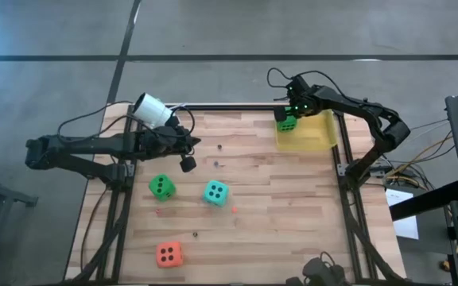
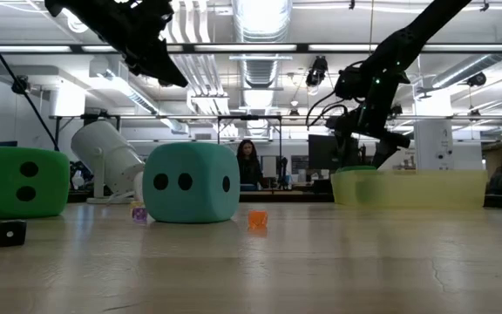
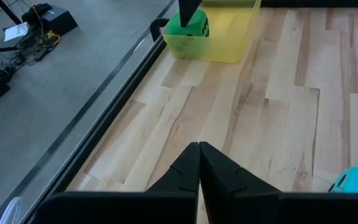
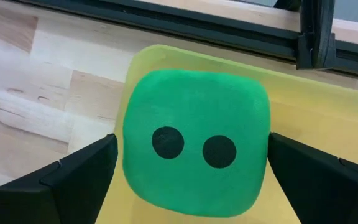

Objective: Pick & Place Dice
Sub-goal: Put the large green dice into the yellow transparent bin, then put the large light blue dice into the yellow transparent bin

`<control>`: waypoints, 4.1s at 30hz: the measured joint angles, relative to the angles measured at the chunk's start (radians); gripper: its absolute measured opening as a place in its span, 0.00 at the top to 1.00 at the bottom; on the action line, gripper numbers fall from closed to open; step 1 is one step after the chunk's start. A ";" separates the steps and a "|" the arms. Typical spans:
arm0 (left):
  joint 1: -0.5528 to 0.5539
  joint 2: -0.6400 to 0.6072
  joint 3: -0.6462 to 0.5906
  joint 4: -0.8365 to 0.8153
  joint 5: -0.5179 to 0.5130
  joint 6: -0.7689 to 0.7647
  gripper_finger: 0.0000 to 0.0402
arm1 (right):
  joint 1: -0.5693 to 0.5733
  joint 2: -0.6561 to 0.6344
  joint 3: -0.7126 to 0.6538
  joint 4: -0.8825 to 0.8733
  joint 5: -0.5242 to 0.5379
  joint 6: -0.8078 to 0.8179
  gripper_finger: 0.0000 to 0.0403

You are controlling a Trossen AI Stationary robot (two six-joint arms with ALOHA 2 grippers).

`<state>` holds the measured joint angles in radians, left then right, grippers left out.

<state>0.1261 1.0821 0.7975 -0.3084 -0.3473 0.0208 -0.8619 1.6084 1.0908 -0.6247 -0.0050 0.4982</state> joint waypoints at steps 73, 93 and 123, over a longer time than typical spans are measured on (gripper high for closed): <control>-0.207 -0.005 0.079 -0.004 0.025 0.216 0.97 | 1.005 -0.597 -0.105 -0.011 0.119 -0.476 0.01; -0.367 0.107 0.174 -0.101 0.025 0.211 0.97 | 1.080 -0.691 -0.217 0.130 0.120 -0.506 0.01; -0.403 0.280 0.311 -0.314 0.079 0.054 0.97 | 1.078 -0.690 -0.231 0.130 0.118 -0.506 0.01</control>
<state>-0.2771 1.3621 1.1084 -0.6220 -0.2687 0.0751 0.2165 0.9184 0.8597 -0.4946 0.1135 -0.0074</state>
